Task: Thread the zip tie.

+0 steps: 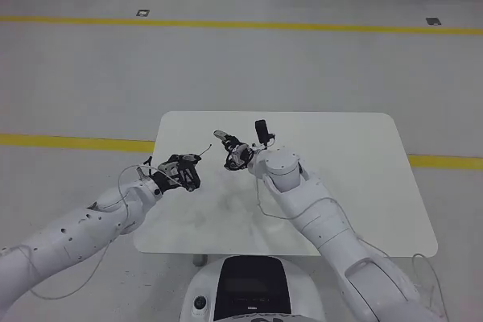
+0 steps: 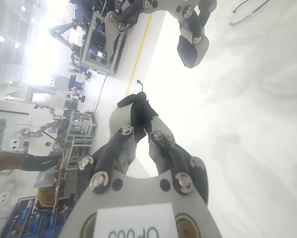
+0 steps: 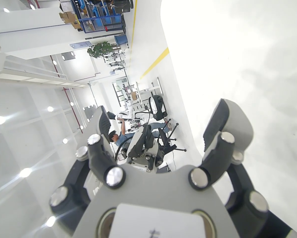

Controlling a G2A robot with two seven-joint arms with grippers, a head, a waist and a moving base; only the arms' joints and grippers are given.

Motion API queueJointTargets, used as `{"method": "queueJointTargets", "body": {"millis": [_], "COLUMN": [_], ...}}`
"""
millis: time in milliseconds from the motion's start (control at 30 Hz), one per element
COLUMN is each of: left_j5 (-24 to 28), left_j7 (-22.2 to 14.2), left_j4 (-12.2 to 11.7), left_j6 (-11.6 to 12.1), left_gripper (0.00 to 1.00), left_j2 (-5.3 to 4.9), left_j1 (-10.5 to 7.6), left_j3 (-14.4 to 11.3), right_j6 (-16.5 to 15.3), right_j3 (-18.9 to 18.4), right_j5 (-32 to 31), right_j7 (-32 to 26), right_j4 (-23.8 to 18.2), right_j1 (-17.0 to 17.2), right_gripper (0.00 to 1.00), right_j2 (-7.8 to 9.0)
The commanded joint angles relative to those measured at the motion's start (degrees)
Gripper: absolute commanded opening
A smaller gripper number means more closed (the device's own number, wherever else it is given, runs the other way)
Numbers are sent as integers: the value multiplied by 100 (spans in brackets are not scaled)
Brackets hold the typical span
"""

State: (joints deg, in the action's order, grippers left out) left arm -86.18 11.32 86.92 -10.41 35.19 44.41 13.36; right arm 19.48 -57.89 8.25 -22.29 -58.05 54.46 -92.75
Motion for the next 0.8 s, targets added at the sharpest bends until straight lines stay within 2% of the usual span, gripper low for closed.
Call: {"method": "queueJointTargets", "body": {"millis": [0,700,767], "left_j5": [0,0,37], "left_j7": [0,0,-54], "left_j4": [0,0,-49], "left_j6": [0,0,64], "left_gripper": [0,0,0], "left_j2": [0,0,19], "left_j1": [0,0,12], "left_j3": [0,0,36], "right_j6": [0,0,0], "right_j3": [0,0,0], "right_j5": [0,0,0], "right_j7": [0,0,0], "right_j4": [0,0,0], "right_j1": [0,0,0], "right_gripper": [100,100,100], "right_j2": [0,0,0]}}
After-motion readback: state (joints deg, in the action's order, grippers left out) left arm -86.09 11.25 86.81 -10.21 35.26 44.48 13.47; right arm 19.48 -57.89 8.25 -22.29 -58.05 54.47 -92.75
